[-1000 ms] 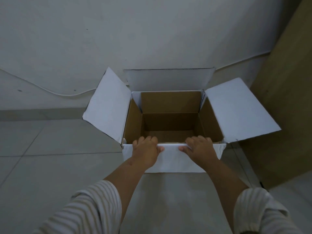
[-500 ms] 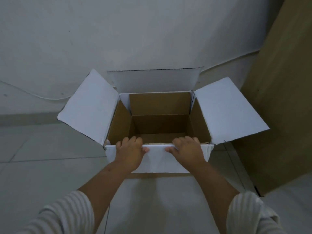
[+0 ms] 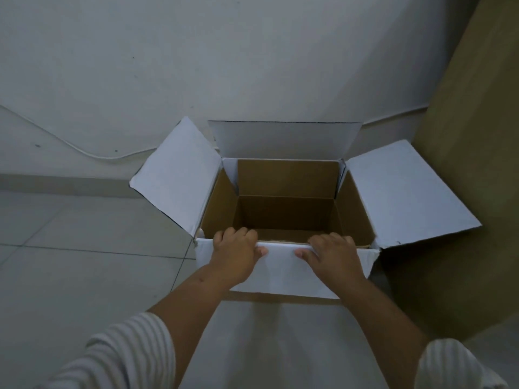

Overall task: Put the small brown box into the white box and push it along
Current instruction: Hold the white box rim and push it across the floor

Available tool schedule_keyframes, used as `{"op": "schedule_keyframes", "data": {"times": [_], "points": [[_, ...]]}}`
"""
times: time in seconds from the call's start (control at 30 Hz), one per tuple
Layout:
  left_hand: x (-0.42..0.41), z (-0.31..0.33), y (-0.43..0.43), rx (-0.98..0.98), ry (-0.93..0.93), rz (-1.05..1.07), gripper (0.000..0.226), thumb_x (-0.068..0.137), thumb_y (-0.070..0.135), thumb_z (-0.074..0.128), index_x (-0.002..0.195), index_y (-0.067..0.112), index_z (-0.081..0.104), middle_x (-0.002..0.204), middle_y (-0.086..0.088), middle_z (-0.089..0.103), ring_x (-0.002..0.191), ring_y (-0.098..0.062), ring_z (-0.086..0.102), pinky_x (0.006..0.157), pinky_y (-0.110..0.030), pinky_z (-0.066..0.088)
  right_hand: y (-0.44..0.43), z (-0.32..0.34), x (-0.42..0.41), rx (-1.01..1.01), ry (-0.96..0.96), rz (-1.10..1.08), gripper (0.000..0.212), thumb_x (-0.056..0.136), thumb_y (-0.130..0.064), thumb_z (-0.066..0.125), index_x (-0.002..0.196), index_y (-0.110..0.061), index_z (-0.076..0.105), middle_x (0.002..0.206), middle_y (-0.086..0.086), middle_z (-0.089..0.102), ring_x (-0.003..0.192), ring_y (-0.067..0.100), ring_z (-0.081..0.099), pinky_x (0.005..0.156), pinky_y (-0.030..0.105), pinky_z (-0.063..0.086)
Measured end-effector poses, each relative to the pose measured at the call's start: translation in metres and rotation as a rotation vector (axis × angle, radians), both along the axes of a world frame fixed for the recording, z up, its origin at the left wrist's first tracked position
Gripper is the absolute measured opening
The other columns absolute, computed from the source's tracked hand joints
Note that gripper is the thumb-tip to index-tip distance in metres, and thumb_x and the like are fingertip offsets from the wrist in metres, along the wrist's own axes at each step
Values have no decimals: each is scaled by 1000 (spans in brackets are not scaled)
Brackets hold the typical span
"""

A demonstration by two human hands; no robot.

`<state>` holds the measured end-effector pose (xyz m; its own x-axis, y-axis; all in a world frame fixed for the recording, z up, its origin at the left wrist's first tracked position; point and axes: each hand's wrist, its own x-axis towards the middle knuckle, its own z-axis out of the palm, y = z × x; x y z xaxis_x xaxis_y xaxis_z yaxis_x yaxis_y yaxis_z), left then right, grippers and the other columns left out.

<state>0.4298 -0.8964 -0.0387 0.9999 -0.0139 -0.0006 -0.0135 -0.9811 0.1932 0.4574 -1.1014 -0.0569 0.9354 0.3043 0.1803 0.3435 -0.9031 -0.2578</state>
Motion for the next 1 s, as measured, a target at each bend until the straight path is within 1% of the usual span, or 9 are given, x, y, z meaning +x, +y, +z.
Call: {"op": "schedule_keyframes", "data": {"times": [0.2,0.33,0.43,0.5,0.6,0.7,0.8,1.0], "points": [[16,-2,-32,-10,-45,-22,32,95,44,42,115,22,55,118,-1,59,112,-20,49,105,-42,30,-34,2,15,11,-15,-9,39,90,-55,42,100,-22,61,102,-2,66,96,16,54,87,34,35],[25,-8,-49,-9,-86,-25,31,95,43,43,116,22,55,119,0,59,113,-20,48,106,-42,28,-52,2,27,-24,-7,-14,40,90,-54,41,99,-21,61,100,-2,65,95,16,54,88,34,35],[37,-10,-57,-21,-90,-48,30,94,40,48,117,23,53,120,0,58,115,-20,47,108,-42,26,-62,1,38,-23,-26,-28,39,90,-54,42,95,-21,61,97,-2,65,92,16,54,86,34,34],[46,-11,-58,-24,-81,-64,30,92,38,53,118,24,52,122,1,57,116,-20,46,110,-43,25,-67,0,45,-22,-50,-13,38,91,-53,42,94,-20,61,95,-1,65,91,17,54,82,33,31],[56,-14,-62,-23,-97,-60,30,90,38,55,118,25,52,122,2,56,117,-20,46,111,-43,25,-73,1,57,-32,-32,23,35,90,-52,44,98,-21,58,99,-2,64,93,17,53,83,33,29],[64,-19,-67,3,-156,-50,28,90,39,54,116,26,52,120,2,57,115,-20,47,110,-42,26,-77,1,68,-66,-16,48,33,88,-50,50,104,-21,56,105,-2,62,99,19,51,83,33,27],[73,-23,-71,12,-186,-30,27,90,39,55,114,26,53,119,3,57,114,-20,47,109,-41,26,-78,0,78,-74,-47,38,29,88,-47,53,102,-21,55,105,-1,62,99,20,51,81,33,26],[92,-26,-72,28,-206,-7,27,89,38,56,114,27,52,119,3,57,114,-20,47,109,-41,26,-78,-5,93,-31,-94,30,27,88,-45,54,102,-23,56,105,-3,62,98,18,52,88,34,32]]}}
